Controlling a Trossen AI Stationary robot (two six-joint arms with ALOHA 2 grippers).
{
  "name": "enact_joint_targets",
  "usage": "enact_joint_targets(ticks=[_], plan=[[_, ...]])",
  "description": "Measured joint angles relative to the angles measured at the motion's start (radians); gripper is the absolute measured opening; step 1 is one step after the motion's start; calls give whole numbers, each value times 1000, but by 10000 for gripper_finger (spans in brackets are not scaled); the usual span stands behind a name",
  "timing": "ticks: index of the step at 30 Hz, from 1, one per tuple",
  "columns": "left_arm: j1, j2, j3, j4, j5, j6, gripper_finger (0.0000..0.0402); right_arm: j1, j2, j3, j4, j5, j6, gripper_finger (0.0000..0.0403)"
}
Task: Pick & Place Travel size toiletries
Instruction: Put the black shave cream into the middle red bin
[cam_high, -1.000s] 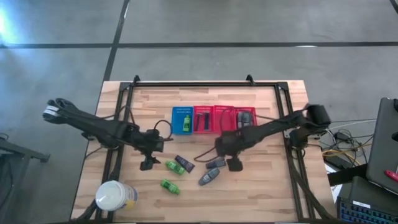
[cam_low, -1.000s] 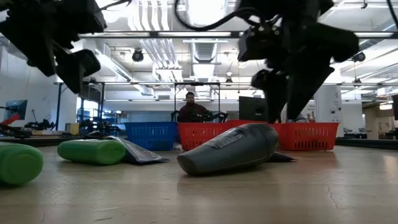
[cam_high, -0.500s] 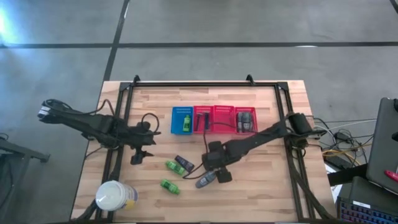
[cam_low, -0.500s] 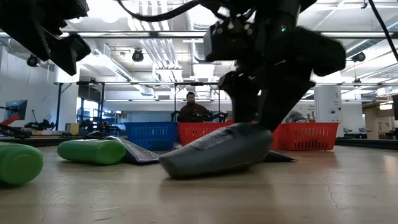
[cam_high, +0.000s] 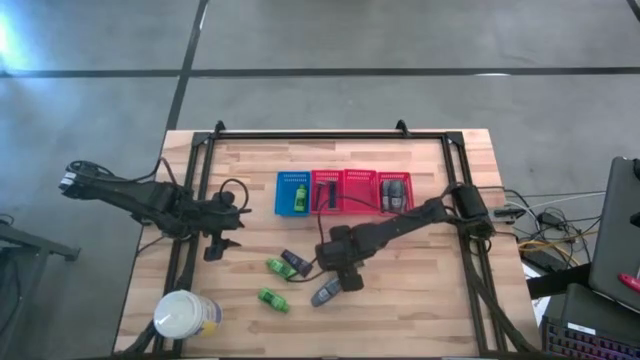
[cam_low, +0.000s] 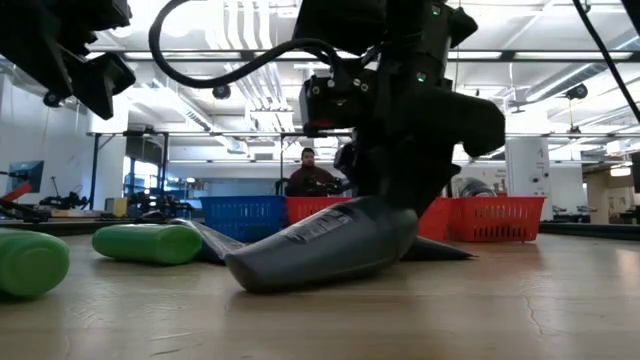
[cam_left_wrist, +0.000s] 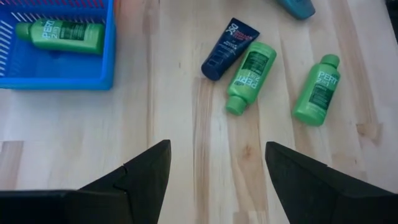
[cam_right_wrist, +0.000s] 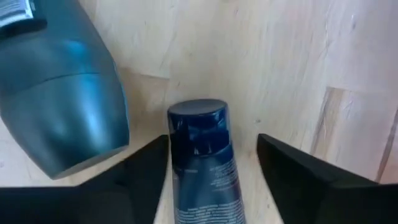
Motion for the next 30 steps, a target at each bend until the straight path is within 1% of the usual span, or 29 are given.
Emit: enact_joint_targets(ticks=[6, 8, 10, 13, 16, 20, 22, 25, 28, 30], plan=[[0, 0, 0, -11, -22, 27, 265, -22, -23, 0, -27, -10, 42, 115], [0, -1, 0, -12, -26, 28, 265, -34, -47, 0, -66, 0, 65, 82], [0, -1, 0, -12, -35, 29, 265, -50, -83, -1, -119, 9, 103, 64], [0, -2, 0, -11, -57, 35, 265, -88, -171, -2, -181, 43, 197, 57], [0, -1, 0, -9, -92, 37, 265, -157, -271, -4, -220, 79, 347, 64], [0, -2, 0, -9, -129, 29, 265, -322, -360, -42, -241, 87, 638, 72], [0, -1, 0, -8, -133, 27, 265, -416, -391, -75, -232, 83, 748, 73], [0, 0, 0, -8, -153, 22, 265, -521, -416, -114, -204, 82, 768, 71], [0, 0, 0, -8, -158, 14, 265, -577, -417, -130, -197, 65, 783, 69], [0, 0, 0, -8, -158, 7, 265, -598, -402, -141, -174, 27, 814, 74]])
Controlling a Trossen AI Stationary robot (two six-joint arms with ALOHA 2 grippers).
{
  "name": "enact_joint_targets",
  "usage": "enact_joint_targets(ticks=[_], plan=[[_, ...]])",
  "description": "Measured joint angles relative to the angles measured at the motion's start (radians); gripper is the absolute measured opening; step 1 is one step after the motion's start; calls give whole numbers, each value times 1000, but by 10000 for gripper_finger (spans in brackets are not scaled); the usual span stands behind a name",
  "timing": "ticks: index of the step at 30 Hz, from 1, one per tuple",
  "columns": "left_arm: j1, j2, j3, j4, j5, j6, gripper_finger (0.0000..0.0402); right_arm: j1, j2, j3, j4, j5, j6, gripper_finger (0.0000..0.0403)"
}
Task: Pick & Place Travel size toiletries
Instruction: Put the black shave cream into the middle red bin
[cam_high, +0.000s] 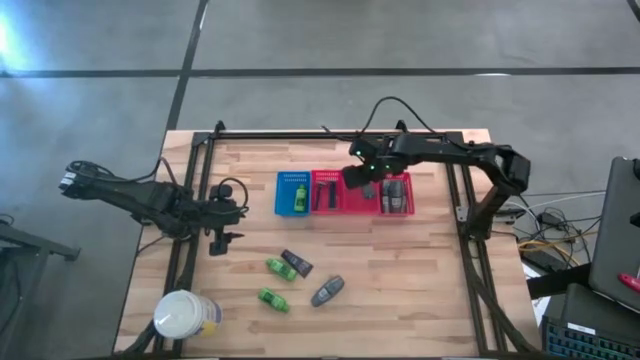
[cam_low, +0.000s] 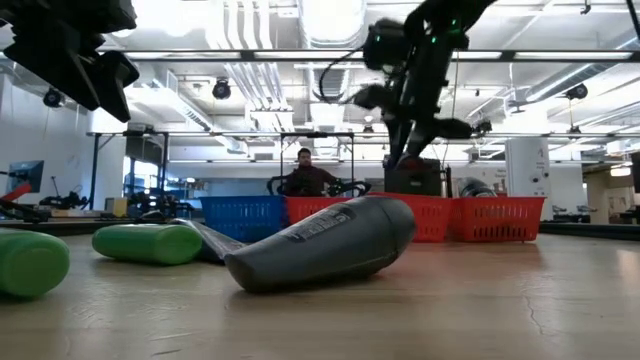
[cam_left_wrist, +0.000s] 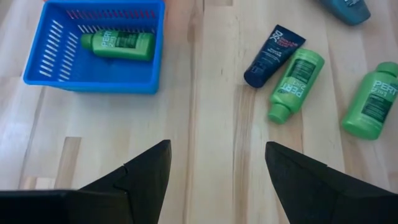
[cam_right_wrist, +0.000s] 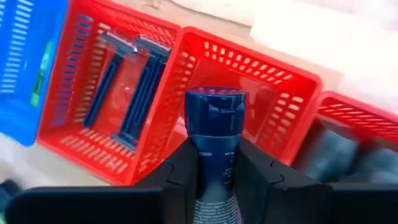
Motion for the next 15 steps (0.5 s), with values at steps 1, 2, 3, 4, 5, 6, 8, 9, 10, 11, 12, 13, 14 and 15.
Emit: enact_joint_targets(ticks=[1, 2, 3, 4, 5, 6, 8, 9, 10, 11, 12, 13, 14, 15], plan=[[0, 0, 0, 0, 0, -1, 265, -5, 13, -5, 11, -15, 10, 79], [0, 0, 0, 0, -1, -2, 265, -6, 28, -8, 21, -21, 14, 85], [0, 0, 0, 0, -4, -3, 265, -2, 46, -8, 34, -23, 15, 92], [0, 0, 0, 0, -11, -3, 265, 4, 63, -8, 48, -21, 16, 100], [0, 0, 0, 0, -16, -4, 265, 12, 80, -8, 54, -6, 21, 108], [0, 0, 0, 1, -18, -5, 265, 16, 96, -8, 56, 21, 28, 117], [0, 0, 0, 0, -21, -6, 265, 19, 119, -8, 53, 80, 52, 136], [0, 0, 0, 0, -21, -7, 265, 17, 125, -8, 54, 101, 66, 145], [0, 0, 0, 0, -21, -8, 265, 13, 127, -8, 55, 119, 70, 154], [0, 0, 0, 0, -21, -9, 265, 11, 127, -8, 55, 131, 62, 163], [0, 0, 0, 0, -21, -11, 265, 10, 125, -8, 54, 134, 37, 172], [0, 0, 0, 0, -21, -12, 265, 12, 119, -8, 50, 135, 8, 181], [0, 0, 0, 0, -21, -15, 265, 22, 110, -8, 46, 135, -31, 190], [0, 0, 0, 0, -21, -17, 265, 36, 96, -8, 45, 134, -80, 198]])
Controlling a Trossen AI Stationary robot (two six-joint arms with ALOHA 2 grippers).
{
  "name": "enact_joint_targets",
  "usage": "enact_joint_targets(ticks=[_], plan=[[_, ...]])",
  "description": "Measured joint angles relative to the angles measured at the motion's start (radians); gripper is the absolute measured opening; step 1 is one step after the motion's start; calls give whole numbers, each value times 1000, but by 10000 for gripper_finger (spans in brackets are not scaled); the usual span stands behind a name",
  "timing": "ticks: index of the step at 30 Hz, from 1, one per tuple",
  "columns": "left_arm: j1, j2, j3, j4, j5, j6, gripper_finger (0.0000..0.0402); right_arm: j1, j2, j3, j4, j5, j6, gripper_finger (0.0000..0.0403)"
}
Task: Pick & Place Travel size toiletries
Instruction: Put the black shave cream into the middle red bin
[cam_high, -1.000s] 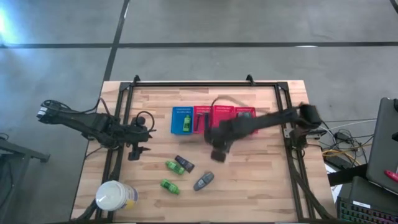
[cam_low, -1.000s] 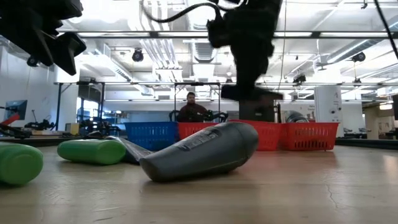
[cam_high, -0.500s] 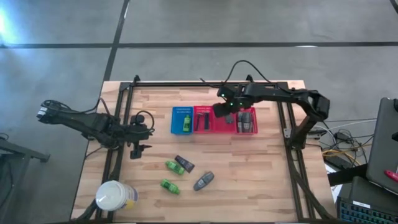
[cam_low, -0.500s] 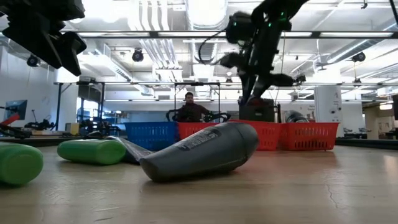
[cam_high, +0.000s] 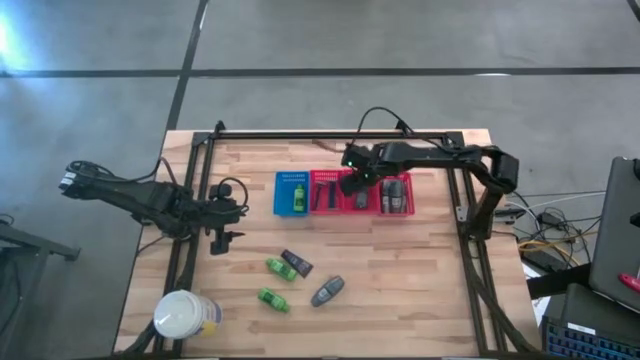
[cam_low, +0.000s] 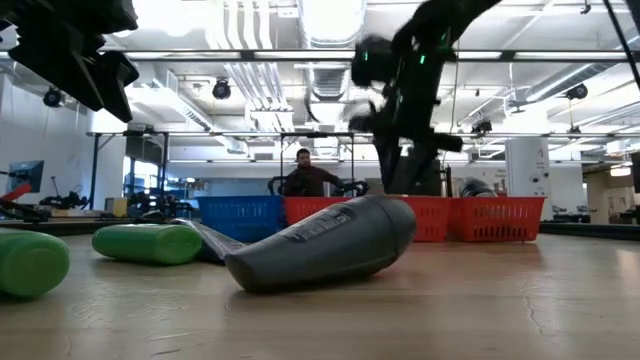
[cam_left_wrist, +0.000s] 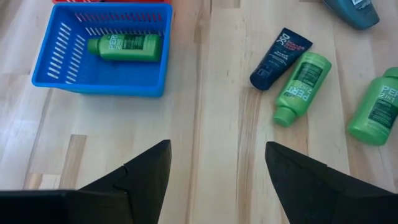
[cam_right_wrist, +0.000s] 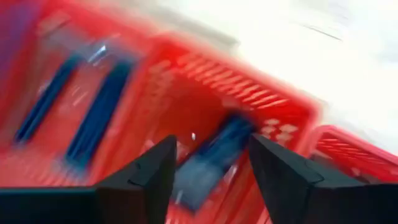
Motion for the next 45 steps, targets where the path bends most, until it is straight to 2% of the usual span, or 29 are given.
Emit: enact_joint_targets(ticks=[2, 4, 7, 11, 14, 17, 22, 27, 37, 45], plan=[[0, 0, 0, 0, 0, 0, 265, 37, -38, 0, 4, -22, -144, 213], [0, 0, 0, 0, 0, 1, 265, 81, -71, 2, 13, -96, -307, 225], [0, 9, -3, 27, 48, 37, 265, 152, -92, 2, 9, -171, -398, 240], [6, 75, -14, 92, 164, 118, 265, 219, -96, 2, -1, -184, -337, 253], [9, 153, -15, 177, 192, 273, 259, 242, -96, 1, -4, -182, -292, 258], [24, 249, -13, 271, 225, 362, 248, 267, -105, 1, -29, -183, -277, 260], [58, 398, -12, 427, 307, 372, 224, 306, -135, 1, -126, -177, -302, 250], [80, 541, -11, 575, 308, 406, 202, 337, -165, -5, -167, -160, -319, 240], [83, 769, 61, 590, 305, 570, 199, 365, -223, -112, -162, -149, -321, 270], [85, 880, 99, 564, 338, 583, 184, 376, -274, -194, -72, -155, -293, 293]])
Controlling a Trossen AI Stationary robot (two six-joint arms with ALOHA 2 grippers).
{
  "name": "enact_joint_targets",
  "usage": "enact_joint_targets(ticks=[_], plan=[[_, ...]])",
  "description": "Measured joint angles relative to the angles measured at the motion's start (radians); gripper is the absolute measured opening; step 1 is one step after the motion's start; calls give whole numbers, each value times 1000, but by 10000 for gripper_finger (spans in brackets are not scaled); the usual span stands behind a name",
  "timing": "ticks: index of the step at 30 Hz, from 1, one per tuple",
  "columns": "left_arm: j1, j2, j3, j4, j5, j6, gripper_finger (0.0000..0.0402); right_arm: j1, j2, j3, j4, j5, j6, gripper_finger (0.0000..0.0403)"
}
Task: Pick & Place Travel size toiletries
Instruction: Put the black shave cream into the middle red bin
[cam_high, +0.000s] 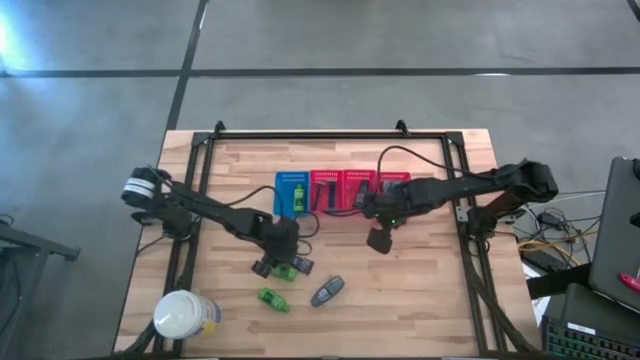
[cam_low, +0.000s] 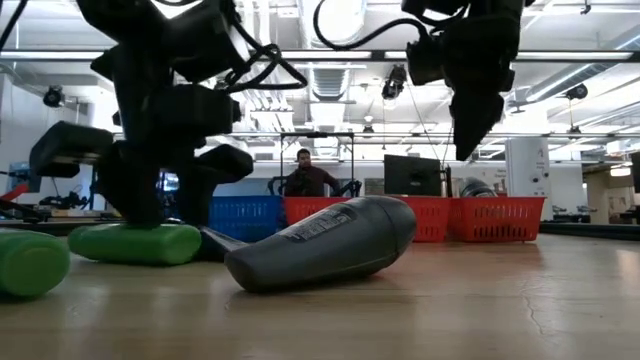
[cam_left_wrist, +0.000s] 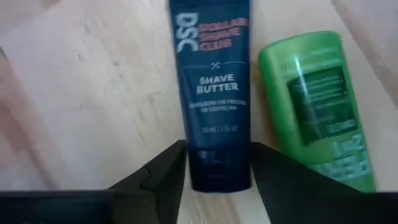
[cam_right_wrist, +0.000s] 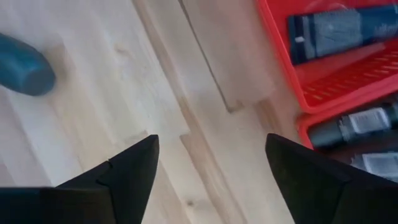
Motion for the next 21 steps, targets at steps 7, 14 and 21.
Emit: enact_joint_targets(ticks=[7, 14, 21], plan=[[9, -12, 20, -6, 8, 1, 130, -7, -39, -60, 140, -99, 98, 282], [45, -82, 40, -15, -54, -57, 130, -32, -84, -164, 357, -201, 286, 256], [84, -200, 43, 131, -243, -123, 130, -82, -123, -308, 900, -267, 551, 247]])
